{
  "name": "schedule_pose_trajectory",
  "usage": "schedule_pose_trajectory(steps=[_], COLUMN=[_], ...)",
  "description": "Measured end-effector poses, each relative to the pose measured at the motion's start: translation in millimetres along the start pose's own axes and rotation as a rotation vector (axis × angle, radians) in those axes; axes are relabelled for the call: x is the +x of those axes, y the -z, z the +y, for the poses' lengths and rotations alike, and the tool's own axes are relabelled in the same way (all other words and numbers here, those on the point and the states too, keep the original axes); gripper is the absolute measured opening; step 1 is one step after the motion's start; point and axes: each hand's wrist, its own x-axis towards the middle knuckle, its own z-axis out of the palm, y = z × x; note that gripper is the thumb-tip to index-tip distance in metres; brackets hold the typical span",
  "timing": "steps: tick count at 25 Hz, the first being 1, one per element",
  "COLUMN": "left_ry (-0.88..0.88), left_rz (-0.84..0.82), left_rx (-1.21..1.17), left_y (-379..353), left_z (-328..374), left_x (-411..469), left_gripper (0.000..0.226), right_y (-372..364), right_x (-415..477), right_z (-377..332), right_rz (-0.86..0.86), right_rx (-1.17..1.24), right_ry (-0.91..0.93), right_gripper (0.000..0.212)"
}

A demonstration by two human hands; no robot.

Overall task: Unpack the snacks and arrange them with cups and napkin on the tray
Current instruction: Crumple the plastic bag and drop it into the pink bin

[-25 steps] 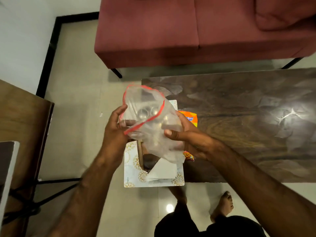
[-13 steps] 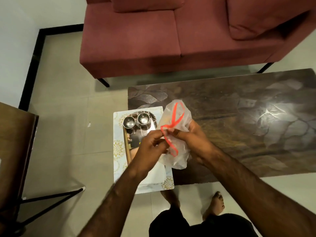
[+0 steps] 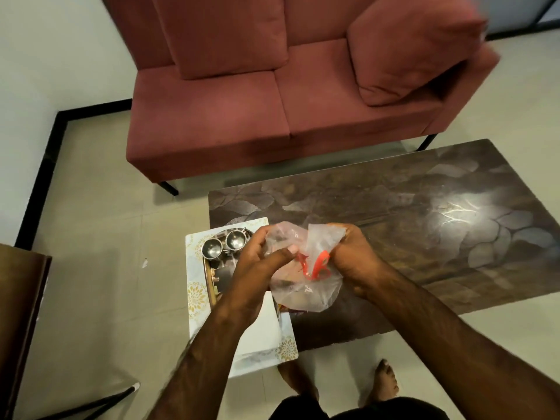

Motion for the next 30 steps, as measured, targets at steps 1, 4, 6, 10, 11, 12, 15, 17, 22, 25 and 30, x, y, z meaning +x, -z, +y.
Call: schedule_pose_trajectory(steps=[1,4,6,10,11,12,15,17,22,25,30], left_ry=[-0.041,-0.129,-0.203,-0.356,-0.372,-0.385,-0.403,-0.396,-0.426,-0.421,-0.396], left_rz=[0.009,-0.023,0.040,0.130,0.141,0.159,0.211,0.225,0.089,-0.107,-0.423], left_rx=[0.046,0.166,0.381,0.417,0.409,0.391,0.227,0.121,0.376,0.494,0.811], left_y=[-3,-23,-48,-90,-96,-105,-141,-176,-285,-334,-380], left_z=[3,16,26,45,49,52,52,46,13,0,-11], left_x=[-1,-8,-9,-2,-1,-3,-4,-6,-19,-31,-30], left_gripper=[0.033,0.050,0.065,0.045,0.043,0.044,0.052,0.052,0.050,0.048,0.090], right_y=[5,17,25,45,52,67,128,178,268,313,360], right_x=[-2,-8,-14,-30,-36,-45,-72,-90,-122,-134,-142], right_z=[-4,-14,-25,-55,-60,-65,-70,-68,-54,-44,-29], right_rz=[0.053,0.170,0.221,0.176,0.116,0.034,-0.290,-0.398,-0.287,-0.001,0.300], right_rx=[-0.052,-0.144,-0.190,-0.304,-0.286,-0.195,0.215,0.217,0.111,0.091,0.101], right_ry=[0.033,0.104,0.161,0.239,0.227,0.198,0.128,0.145,0.212,0.278,0.249], right_gripper=[0.010,0.018,0.020,0.011,0.022,0.037,0.073,0.086,0.077,0.044,0.023])
